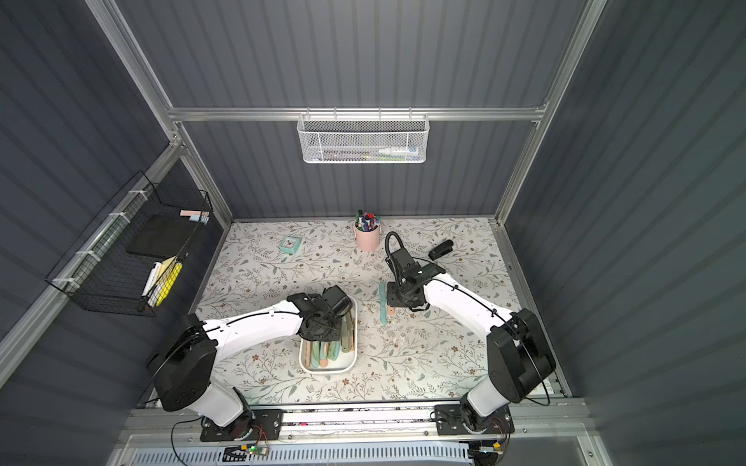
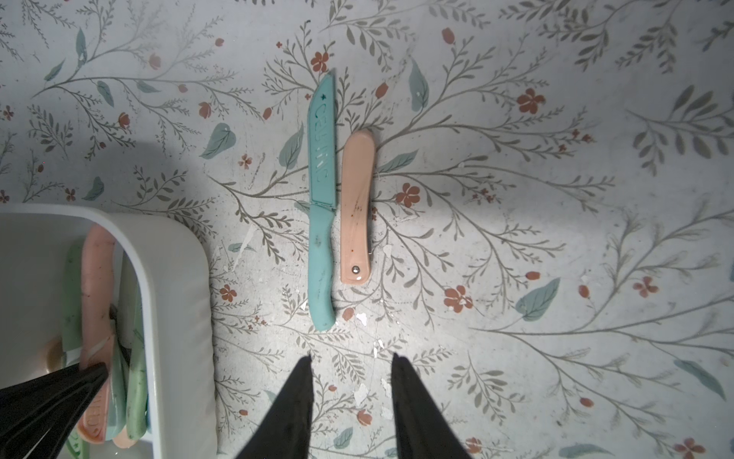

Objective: Take the fruit knife out of the storage box
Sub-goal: Pick up the fruit knife from the storage box, then place the fruit knife at the center of the board.

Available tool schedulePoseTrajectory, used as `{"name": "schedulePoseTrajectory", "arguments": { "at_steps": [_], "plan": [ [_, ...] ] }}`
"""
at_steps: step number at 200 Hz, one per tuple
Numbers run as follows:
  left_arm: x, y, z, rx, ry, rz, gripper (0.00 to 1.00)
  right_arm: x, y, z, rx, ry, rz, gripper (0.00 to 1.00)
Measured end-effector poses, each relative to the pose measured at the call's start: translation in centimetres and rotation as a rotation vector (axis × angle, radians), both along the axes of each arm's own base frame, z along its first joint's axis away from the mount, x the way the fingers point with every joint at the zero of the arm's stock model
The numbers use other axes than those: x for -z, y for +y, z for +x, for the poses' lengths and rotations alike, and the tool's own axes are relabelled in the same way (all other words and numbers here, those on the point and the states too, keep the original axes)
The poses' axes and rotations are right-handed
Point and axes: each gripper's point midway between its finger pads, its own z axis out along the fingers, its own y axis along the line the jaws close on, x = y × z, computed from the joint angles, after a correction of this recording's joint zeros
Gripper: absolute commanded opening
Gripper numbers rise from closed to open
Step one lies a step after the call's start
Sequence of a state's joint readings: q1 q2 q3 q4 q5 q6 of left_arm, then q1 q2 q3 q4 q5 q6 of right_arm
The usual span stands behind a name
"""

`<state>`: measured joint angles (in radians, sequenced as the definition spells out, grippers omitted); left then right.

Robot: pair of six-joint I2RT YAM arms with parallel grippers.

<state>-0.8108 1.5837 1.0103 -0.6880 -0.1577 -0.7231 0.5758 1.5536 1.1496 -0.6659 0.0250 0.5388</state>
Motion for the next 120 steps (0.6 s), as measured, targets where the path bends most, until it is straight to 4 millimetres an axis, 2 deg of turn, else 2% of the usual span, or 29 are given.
{"name": "schedulePoseTrajectory", "arguments": {
  "at_steps": [20,38,79,98,120],
  "plan": [
    [-1.4,-0.1,-0.1,0.012,-0.021,-0.029,0.11,0.1,0.0,0.0,0.000,0.003,-0.002,0.37],
    [-2.9,-0.4,-0.2,0.038,-0.045,-0.070,0.07,0.3,0.1,0.0,-0.001,0.006,-0.002,0.36],
    [-7.2,-0.4,-0.1,0.104,-0.123,-0.187,0.07,0.3,0.2,0.1,-0.003,0.005,0.003,0.37],
    [-8.4,1.1,0.9,0.063,-0.137,-0.272,0.07,0.4,0.4,0.2,-0.006,0.008,0.008,0.37],
    [-8.5,4.7,1.8,-0.033,-0.142,-0.321,0.08,0.7,0.5,0.1,-0.009,0.017,0.009,0.36]
  ]
}}
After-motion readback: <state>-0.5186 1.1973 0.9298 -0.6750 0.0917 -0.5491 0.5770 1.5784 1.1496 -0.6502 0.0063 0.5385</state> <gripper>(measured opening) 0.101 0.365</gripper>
